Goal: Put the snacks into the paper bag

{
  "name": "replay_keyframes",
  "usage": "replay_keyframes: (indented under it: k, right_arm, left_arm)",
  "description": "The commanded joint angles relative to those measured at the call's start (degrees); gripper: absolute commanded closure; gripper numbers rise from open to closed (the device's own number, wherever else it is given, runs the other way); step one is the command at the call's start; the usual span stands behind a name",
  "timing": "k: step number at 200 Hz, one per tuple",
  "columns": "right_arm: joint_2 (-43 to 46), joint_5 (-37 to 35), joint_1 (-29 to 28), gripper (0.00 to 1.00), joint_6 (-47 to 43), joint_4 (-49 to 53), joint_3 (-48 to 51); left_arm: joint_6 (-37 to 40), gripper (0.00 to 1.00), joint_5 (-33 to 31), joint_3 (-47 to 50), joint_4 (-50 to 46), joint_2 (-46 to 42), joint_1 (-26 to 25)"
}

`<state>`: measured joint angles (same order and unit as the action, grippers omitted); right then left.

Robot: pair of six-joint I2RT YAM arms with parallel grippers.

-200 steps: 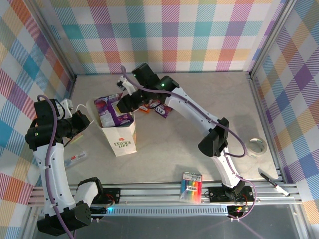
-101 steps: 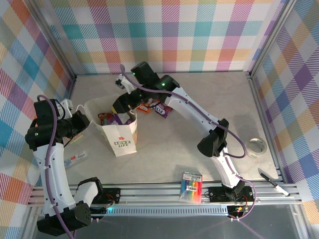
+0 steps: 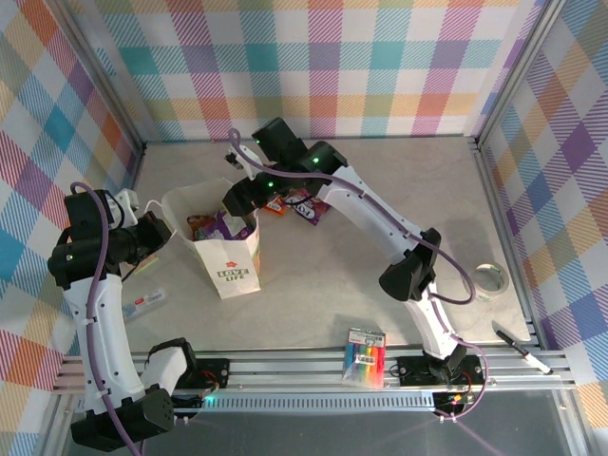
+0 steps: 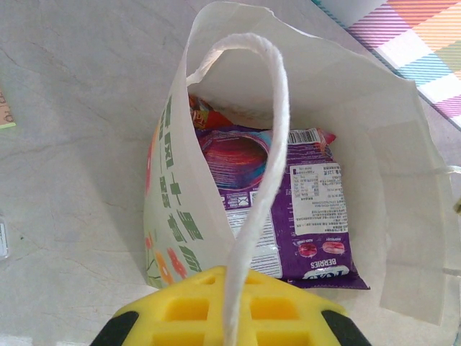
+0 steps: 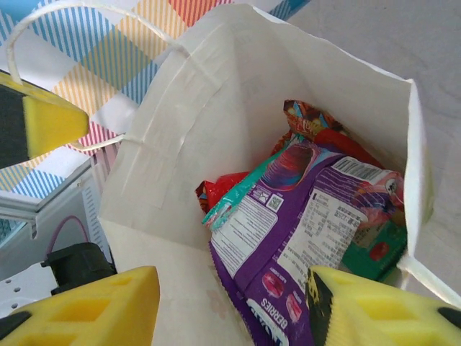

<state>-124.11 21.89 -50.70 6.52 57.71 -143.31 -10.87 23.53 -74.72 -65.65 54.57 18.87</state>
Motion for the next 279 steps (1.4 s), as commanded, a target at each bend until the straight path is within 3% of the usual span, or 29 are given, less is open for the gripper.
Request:
replay_keyframes:
  k: [1, 44, 107, 150, 196, 229, 279]
  right_arm:
    - [4.72, -1.40, -0.28, 0.44, -1.29, 0.47, 0.21]
    - [8.65, -2.82, -0.28, 0.44, -2.53, -1.39, 2.91]
    - [13.95, -12.77, -0.28, 0.44, -5.76, -2.89, 8.04]
    - [19.90, -19.28, -0.11, 0.46, -5.72, -5.86, 16.51]
    - [28.83, -24.01, 2.18, 0.47, -2.25, -12.05, 31.74]
    - [35.51, -23.64, 7.28, 0.46, 3.41, -15.38, 41.23]
    - [42.20, -15.50, 16.71, 0.37, 12.41, -20.73, 53.22]
  left_arm:
    - [0.41, 0.93, 0.82, -0.18, -0.09, -0.57, 0.73]
    - [0.59, 0.93, 0.90, -0.11, -0.35, -0.77, 0.75]
    - [1.21, 0.92, 0.72, -1.02, -1.49, -1.01, 0.73]
    - [1.11, 0.92, 1.07, -1.34, -1.43, -0.78, 0.73]
    - [0.95, 0.92, 0.91, -2.53, -1.76, -0.32, 0.75]
    - [0.60, 0.92, 1.14, -3.26, -1.59, 0.17, 0.74]
    - [-0.35, 0.92, 1.27, -3.88, -1.24, 0.72, 0.73]
